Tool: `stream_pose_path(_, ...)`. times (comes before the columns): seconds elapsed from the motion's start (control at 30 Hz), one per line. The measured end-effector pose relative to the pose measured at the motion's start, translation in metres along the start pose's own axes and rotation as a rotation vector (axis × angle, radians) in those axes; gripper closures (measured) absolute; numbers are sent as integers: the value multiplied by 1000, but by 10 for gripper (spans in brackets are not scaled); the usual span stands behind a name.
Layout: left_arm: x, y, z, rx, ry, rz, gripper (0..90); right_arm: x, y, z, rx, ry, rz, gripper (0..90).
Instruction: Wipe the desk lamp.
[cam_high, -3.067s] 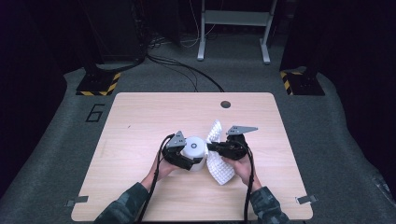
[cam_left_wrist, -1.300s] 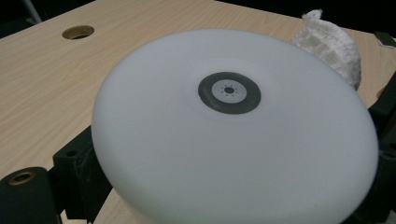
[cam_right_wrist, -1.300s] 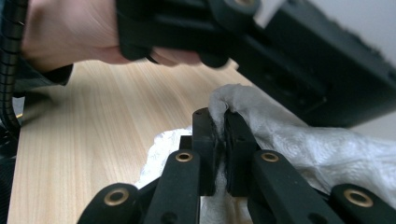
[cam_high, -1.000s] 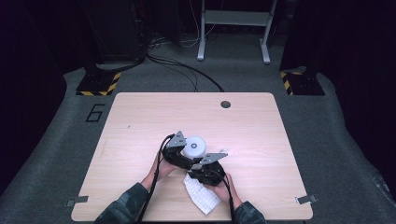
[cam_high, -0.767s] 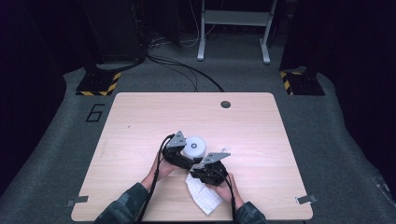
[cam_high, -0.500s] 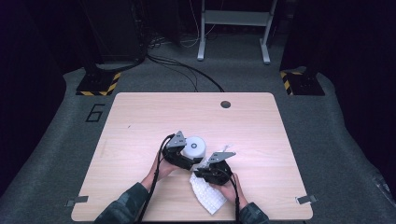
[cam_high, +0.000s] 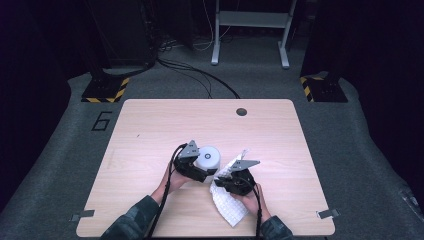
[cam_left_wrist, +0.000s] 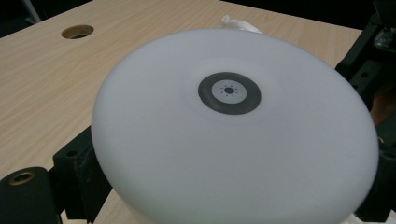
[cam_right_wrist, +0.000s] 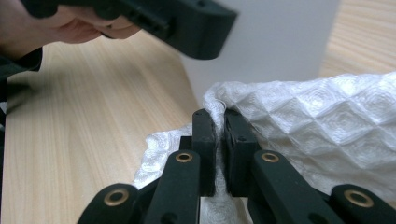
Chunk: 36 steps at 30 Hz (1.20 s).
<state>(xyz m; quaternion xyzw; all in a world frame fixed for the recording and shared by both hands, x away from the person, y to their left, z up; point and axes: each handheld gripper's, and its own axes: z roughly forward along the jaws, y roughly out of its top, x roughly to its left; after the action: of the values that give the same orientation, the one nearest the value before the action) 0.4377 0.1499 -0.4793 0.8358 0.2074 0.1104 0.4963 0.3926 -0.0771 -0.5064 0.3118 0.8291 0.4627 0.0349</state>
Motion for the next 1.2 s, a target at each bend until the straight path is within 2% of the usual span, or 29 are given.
stream_pose_path(0.1, 0, 0, 0, 0, 0, 1, 86, -7, 4, -8, -19, -32, 19, 849)
stream_pose_path(0.3, -1, 0, 0, -4, 2, -2, 86, -16, 14, -17, -58, -55, 44, 850)
stream_pose_path(0.53, 0, 0, 0, -5, 3, 1, 86, -20, 30, -23, -82, -77, 28, 849)
stream_pose_path(0.7, 0, 0, 0, -7, 3, 0, 86, -20, 37, -27, -99, -78, 27, 849)
stream_pose_path(0.8, 0, 0, 0, -7, 3, 1, 86, -22, 44, -31, -111, -73, 6, 850)
stream_pose_path(1.2, 0, 0, 0, -5, 3, 1, 86, -19, 64, -43, -154, -74, -20, 849)
